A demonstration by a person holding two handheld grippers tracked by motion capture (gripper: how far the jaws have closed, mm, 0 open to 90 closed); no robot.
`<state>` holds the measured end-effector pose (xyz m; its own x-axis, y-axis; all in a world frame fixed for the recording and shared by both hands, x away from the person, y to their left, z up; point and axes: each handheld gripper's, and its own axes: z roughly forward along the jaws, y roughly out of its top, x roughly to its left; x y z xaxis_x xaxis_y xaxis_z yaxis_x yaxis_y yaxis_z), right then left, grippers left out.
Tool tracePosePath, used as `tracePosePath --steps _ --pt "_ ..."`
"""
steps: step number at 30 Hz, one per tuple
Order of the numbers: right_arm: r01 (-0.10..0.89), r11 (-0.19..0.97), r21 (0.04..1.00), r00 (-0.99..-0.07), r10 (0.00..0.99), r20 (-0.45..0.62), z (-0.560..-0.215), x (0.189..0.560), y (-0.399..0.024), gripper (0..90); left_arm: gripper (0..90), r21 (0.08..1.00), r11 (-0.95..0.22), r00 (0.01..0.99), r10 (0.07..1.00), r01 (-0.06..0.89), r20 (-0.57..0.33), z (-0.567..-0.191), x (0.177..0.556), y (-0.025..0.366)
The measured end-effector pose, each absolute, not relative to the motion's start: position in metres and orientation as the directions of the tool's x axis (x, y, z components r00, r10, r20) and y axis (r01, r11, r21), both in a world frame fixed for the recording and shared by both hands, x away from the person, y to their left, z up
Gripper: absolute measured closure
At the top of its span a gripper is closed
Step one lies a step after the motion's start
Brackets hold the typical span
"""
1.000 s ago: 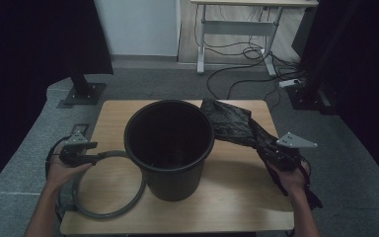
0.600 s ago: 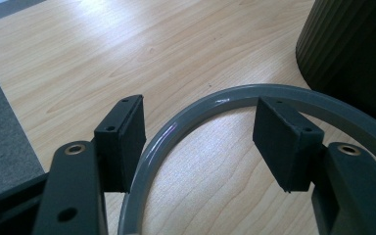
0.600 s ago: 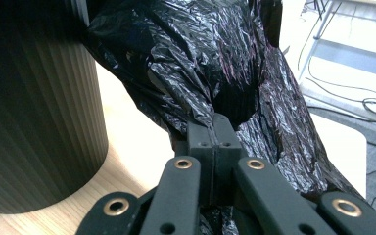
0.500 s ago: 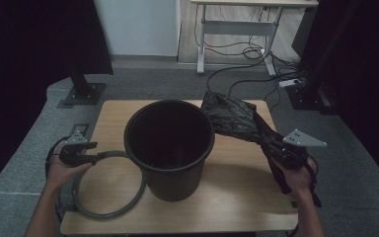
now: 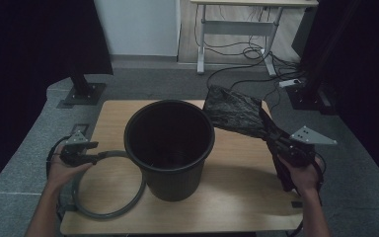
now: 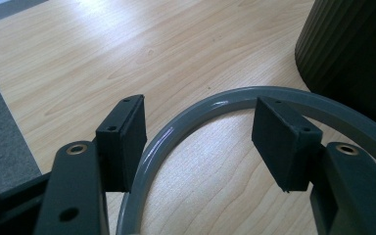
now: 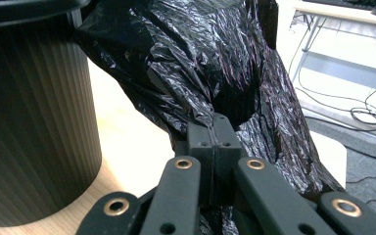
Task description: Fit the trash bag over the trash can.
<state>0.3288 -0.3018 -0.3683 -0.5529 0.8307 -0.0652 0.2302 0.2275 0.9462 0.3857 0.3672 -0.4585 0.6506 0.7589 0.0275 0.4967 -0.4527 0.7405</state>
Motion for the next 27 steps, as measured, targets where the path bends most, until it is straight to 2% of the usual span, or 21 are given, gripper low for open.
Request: tracePosePath --steps 14,27 --pt "0.172 0.220 0.960 -0.543 0.834 -0.094 -0.341 0.317 -0.305 89.6 37.7 0.742 -0.454 0.652 0.758 0.492 0.031 -0.457 0.385 0.366" --pt "0.152 0.211 0.966 -0.525 0.845 -0.102 -0.334 0.316 -0.309 89.6 37.7 0.743 -0.451 0.649 0.761 0.494 0.031 -0.458 0.384 0.368"
